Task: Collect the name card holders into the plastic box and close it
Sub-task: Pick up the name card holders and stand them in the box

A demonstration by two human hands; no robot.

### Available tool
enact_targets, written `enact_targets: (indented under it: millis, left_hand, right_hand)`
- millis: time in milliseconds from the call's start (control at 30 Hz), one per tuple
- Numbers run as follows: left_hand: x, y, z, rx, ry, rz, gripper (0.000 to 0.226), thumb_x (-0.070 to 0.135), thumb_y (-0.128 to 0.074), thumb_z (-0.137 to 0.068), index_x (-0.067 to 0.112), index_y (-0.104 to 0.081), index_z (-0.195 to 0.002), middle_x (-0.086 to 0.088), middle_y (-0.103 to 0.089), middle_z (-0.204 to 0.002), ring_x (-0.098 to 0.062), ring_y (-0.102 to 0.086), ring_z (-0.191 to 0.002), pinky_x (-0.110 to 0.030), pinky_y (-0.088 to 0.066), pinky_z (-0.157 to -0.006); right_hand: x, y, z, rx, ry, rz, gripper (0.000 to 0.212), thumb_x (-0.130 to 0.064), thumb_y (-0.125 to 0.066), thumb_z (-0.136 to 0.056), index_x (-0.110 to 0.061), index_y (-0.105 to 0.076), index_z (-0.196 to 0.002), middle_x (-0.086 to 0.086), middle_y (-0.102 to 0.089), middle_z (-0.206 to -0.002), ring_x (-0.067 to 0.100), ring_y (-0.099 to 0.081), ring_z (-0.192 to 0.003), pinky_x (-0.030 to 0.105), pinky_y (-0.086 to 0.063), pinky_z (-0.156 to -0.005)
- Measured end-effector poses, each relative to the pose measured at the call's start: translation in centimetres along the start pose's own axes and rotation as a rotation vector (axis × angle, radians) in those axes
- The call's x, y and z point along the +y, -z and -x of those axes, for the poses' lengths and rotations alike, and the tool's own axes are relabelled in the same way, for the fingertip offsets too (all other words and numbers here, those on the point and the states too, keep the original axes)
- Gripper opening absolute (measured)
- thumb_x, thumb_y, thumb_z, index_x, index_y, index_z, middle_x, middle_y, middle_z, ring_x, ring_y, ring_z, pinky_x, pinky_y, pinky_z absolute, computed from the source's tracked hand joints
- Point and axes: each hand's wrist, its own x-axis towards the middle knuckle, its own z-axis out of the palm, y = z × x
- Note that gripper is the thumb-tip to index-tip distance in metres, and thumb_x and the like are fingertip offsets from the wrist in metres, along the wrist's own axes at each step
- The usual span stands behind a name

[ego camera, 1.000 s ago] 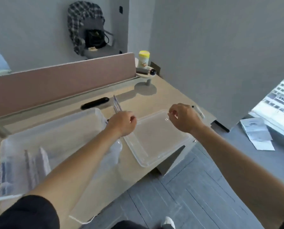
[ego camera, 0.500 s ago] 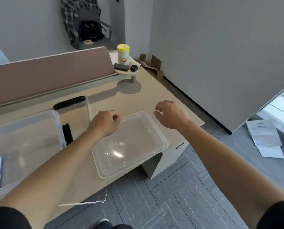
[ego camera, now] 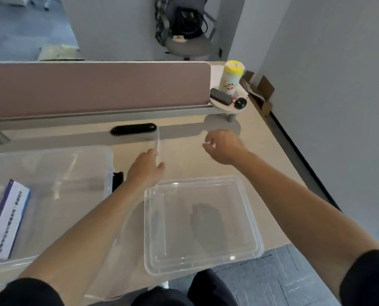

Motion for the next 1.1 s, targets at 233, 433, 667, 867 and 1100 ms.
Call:
enact_targets:
  millis: [233,433,667,867,1100]
  left_hand:
    - [-2.4,-3.0,-4.4,-0.034,0.301,0.079,0.051,0.037,-0.053,-0.086,0.010,-0.044,-0.128,-0.008,-0.057,-0.115,-0.028,-0.058,-0.101,-0.041,-0.051,-0.083]
    - [-2.1,-6.3,-7.3,-0.053,0.525,0.085,0.065,0.056,-0.055,-0.081,0.017,-0.042,-0.133,-0.004,-0.056,-0.122,-0.025,-0.059,-0.106,-0.038,-0.052,-0.082]
    - [-1.1,-8.0,-9.0,0.009,0.638,0.107,0.023,0.027,-0.040,-0.092,0.014,-0.054,-0.079,-0.005,-0.059,-0.076,-0.028,-0.054,-0.072,-0.027,-0.039,-0.060]
    - [-1.3,-7.7,-8.0,0.051,0.608,0.114,0.020,0.027,-0.043,-0.095,0.017,-0.051,-0.080,-0.007,-0.057,-0.077,-0.030,-0.057,-0.077,-0.028,-0.038,-0.062]
    - [0.3,-4.3,-4.3,0.153,0.501,0.157,0.025,0.027,-0.044,-0.095,0.010,-0.060,-0.088,-0.002,-0.053,-0.069,-0.028,-0.054,-0.067,-0.026,-0.037,-0.054]
  right_hand:
    - [-2.9,-4.4,-12.7,-0.207,0.220,-0.016,0.035,-0.038,-0.049,-0.097,-0.017,-0.060,-0.123,0.010,-0.067,-0.121,0.033,-0.061,-0.109,0.042,-0.052,-0.092]
    - [-5.0,-9.6,-20.6,-0.359,0.332,-0.043,0.058,-0.042,-0.045,-0.101,-0.009,-0.037,-0.148,0.015,-0.045,-0.149,0.034,-0.044,-0.134,0.042,-0.038,-0.107]
    - [-5.3,-14.1,-24.8,-0.488,0.310,-0.258,0.070,-0.048,-0.048,-0.099,-0.012,-0.024,-0.154,0.016,-0.040,-0.153,0.036,-0.041,-0.138,0.043,-0.037,-0.108]
    - [-5.5,-14.2,-23.9,-0.448,0.294,-0.396,0.065,-0.049,-0.049,-0.098,-0.014,-0.031,-0.150,0.014,-0.046,-0.150,0.035,-0.048,-0.132,0.042,-0.042,-0.104]
    - [-6.9,-10.5,-20.0,-0.295,0.299,-0.539,0.052,-0.049,-0.047,-0.099,-0.018,-0.039,-0.140,0.009,-0.057,-0.132,0.025,-0.059,-0.110,0.030,-0.044,-0.082]
